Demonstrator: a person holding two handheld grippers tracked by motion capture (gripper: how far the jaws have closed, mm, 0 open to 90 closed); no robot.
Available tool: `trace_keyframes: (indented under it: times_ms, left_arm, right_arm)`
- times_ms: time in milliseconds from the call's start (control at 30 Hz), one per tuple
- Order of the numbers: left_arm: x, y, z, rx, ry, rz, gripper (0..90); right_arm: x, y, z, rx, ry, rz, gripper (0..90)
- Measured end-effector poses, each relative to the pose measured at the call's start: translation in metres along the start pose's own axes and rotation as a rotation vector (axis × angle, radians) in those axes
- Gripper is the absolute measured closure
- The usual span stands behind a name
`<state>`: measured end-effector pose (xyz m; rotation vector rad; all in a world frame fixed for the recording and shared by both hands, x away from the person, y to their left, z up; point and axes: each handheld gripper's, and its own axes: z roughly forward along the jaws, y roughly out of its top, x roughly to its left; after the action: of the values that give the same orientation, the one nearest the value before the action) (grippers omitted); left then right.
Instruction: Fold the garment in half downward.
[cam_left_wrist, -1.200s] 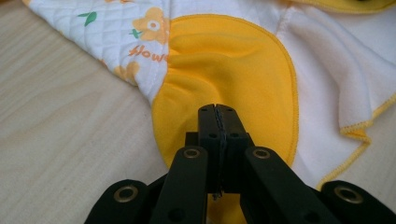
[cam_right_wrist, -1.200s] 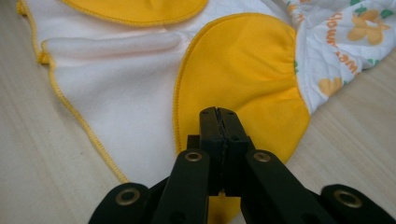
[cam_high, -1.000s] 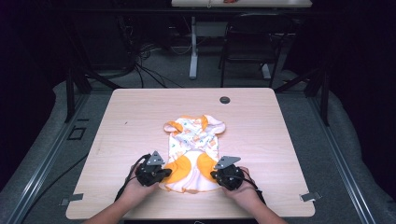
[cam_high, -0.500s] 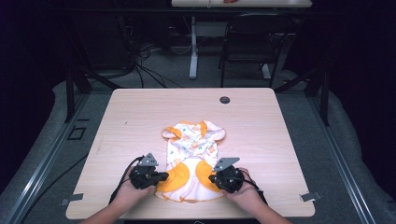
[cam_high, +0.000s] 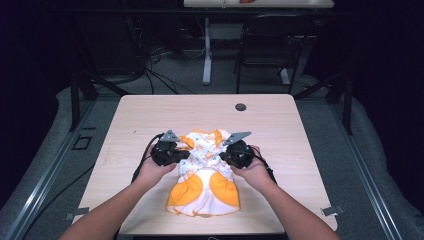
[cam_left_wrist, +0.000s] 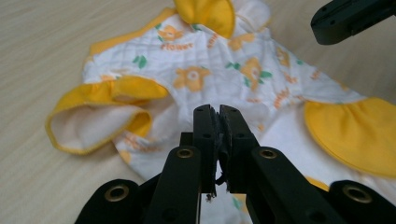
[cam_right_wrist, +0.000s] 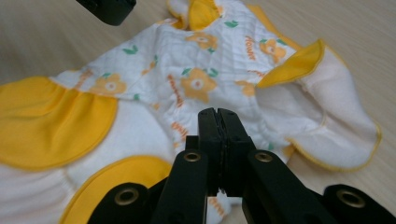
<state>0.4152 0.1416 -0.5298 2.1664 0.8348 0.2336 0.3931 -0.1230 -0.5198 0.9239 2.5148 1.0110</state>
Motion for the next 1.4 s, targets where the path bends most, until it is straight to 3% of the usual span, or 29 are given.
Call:
trace_keyframes:
  times_ms: [67, 167, 333, 533, 667, 767, 867, 933, 1067, 1200, 1233, 1400]
  left_arm:
    - [0.008, -0.001, 0.017, 0.012, 0.006, -0.019, 85.7]
    - [0.012, -0.005, 0.027, 0.022, 0.006, -0.024, 85.7]
    - [0.012, -0.016, 0.041, 0.078, 0.019, -0.021, 85.6]
    - [0.01, -0.022, 0.039, 0.093, 0.011, -0.024, 86.1]
    - [0.005, -0.022, 0.033, 0.126, -0.011, -0.01, 86.2]
    - [0.007, -0.014, 0.026, 0.099, -0.013, -0.009, 84.3]
    - [0.016, 0.0, 0.021, 0.051, -0.009, -0.022, 83.4]
    - [0.019, 0.004, 0.02, 0.044, -0.003, -0.024, 82.2]
    - [0.035, 0.022, 0.022, 0.005, 0.045, -0.037, 79.9]
    - [0.05, 0.028, 0.029, -0.023, 0.083, -0.062, 76.5]
    - [0.053, 0.029, 0.034, -0.015, 0.101, -0.062, 74.8]
    - [0.06, 0.027, 0.045, 0.02, 0.122, -0.084, 66.2]
  right_arm:
    - [-0.008, 0.002, 0.016, 0.02, -0.023, 0.01, 87.8]
    - [-0.014, -0.003, 0.031, 0.054, -0.031, 0.026, 87.7]
    - [-0.017, -0.013, 0.043, 0.092, -0.021, 0.019, 88.3]
    - [-0.016, -0.022, 0.045, 0.115, 0.003, 0.022, 89.6]
    - [-0.012, -0.024, 0.04, 0.135, 0.049, 0.032, 89.7]
    - [-0.014, -0.015, 0.031, 0.107, 0.043, 0.032, 89.6]
    - [-0.024, -0.001, 0.025, 0.063, 0.009, 0.05, 88.3]
    - [-0.032, 0.007, 0.024, 0.045, -0.002, 0.066, 86.8]
    - [-0.046, 0.018, 0.027, 0.034, -0.029, 0.08, 84.8]
    - [-0.061, 0.025, 0.036, 0.025, -0.055, 0.13, 80.7]
    - [-0.065, 0.027, 0.041, 0.018, -0.058, 0.148, 78.5]
    - [-0.071, 0.028, 0.053, 0.05, -0.097, 0.136, 71.2]
